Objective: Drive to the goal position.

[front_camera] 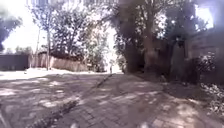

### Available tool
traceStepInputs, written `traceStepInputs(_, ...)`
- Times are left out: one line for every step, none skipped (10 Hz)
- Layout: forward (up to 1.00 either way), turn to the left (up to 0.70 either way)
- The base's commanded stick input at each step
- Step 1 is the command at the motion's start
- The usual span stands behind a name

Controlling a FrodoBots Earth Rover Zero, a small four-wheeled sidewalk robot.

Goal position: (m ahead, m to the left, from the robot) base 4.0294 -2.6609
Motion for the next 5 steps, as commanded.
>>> traceStepInputs(0.70,0.00)
traceStepInputs(0.70,0.00)
traceStepInputs(0.70,0.00)
traceStepInputs(0.70,0.00)
traceStepInputs(0.70,0.00)
